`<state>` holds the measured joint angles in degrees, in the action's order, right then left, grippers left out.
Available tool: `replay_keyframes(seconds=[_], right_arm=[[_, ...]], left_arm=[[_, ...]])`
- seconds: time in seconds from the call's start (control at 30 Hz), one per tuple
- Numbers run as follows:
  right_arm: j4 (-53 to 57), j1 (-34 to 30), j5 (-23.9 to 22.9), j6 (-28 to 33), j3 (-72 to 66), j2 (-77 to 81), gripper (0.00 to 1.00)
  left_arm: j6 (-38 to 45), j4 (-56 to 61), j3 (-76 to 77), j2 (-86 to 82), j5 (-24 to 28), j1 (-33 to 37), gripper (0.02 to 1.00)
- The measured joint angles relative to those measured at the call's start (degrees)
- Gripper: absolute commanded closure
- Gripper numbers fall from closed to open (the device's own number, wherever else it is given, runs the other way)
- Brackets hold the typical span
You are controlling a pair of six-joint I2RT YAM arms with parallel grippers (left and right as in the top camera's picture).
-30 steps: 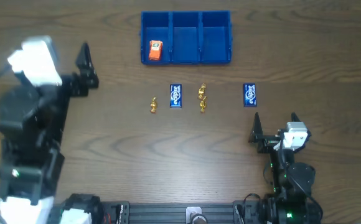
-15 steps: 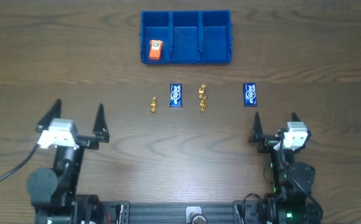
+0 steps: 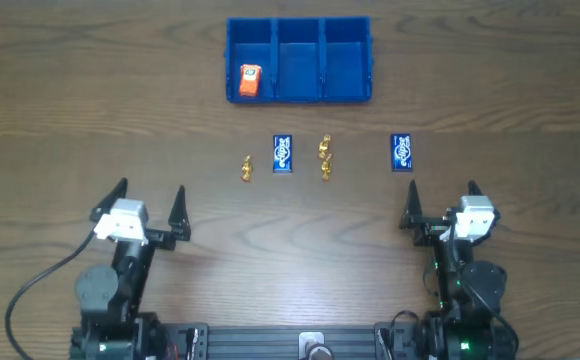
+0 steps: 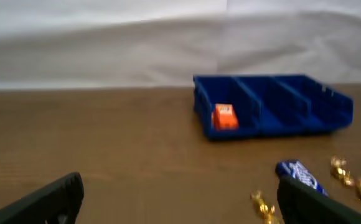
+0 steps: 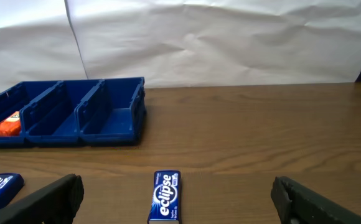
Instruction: Sort Candies Into Trays
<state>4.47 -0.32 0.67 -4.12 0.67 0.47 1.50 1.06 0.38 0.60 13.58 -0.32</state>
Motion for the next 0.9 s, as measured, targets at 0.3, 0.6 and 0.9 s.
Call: replay_keyframes(seconds=[0.3,0.6,0.9], right_arm=[[0.0,0.0,0.0,0.0,0.0,0.0,0.001],[0.0,0.0,0.0,0.0,0.0,0.0,0.001],[0.0,0.0,-0.9,0.0,0.0,0.0,0.001]], left_arm=[[-0.2,-2.1,1.0,0.0,-0.1,0.0,0.020],[-0.2,-2.2,1.0,0.0,-0.1,0.0,0.020],[-0.2,-2.2,1.0,0.0,-0.1,0.0,0.020]])
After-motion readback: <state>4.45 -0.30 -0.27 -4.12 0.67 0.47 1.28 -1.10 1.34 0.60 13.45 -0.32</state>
